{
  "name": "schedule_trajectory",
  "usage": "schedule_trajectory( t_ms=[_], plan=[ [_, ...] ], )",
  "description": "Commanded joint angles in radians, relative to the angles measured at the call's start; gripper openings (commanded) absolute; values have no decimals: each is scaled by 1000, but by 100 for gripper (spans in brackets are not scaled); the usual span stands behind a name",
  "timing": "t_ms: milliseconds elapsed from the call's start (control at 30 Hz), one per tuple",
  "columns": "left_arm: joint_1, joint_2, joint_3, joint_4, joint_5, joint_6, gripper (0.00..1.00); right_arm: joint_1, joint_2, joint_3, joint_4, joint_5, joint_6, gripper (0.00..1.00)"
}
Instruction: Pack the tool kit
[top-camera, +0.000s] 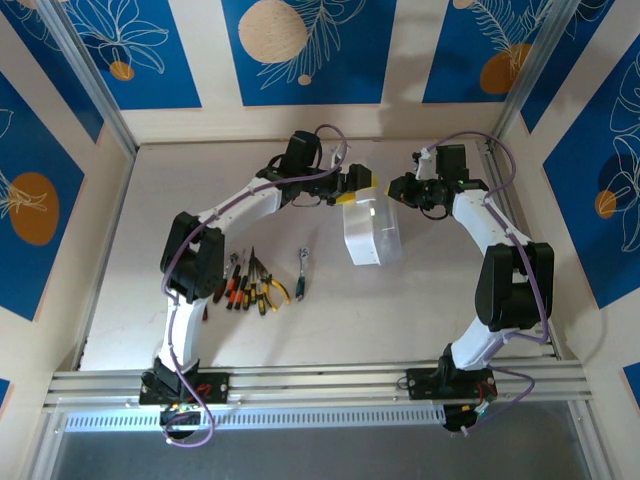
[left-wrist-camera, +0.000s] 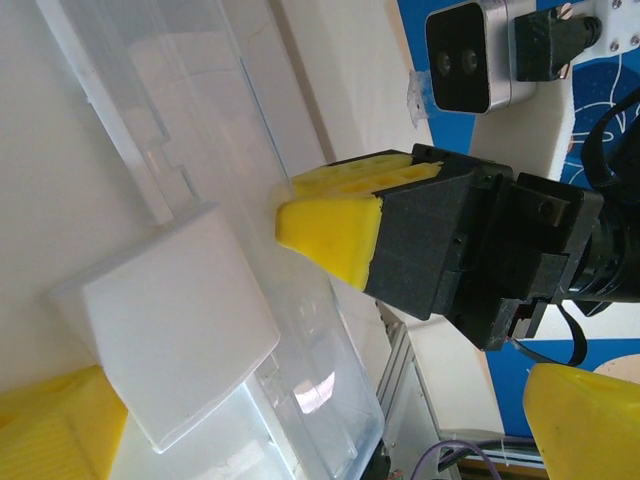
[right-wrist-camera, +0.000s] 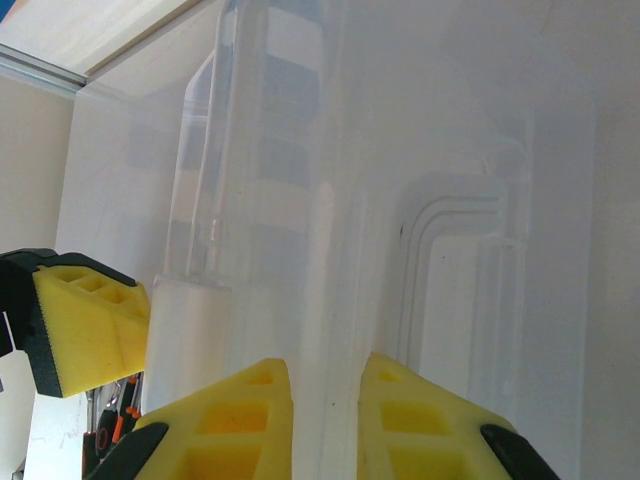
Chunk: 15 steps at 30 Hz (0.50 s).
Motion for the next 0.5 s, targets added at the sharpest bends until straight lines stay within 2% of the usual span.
schedule_trajectory(
  t_ms=[0,200,467],
  plan=[
    [-74,9,-16,168,155,-26,100,48,57,-34,-83,-88,-14,5],
    [-76,6,-56,295,188,-85,100,43,57,-33,-81,-90,-12,5],
    [-74,2,-70,244,177,-44,100,39,56,-37,-76,-88,-10,5]
  ],
)
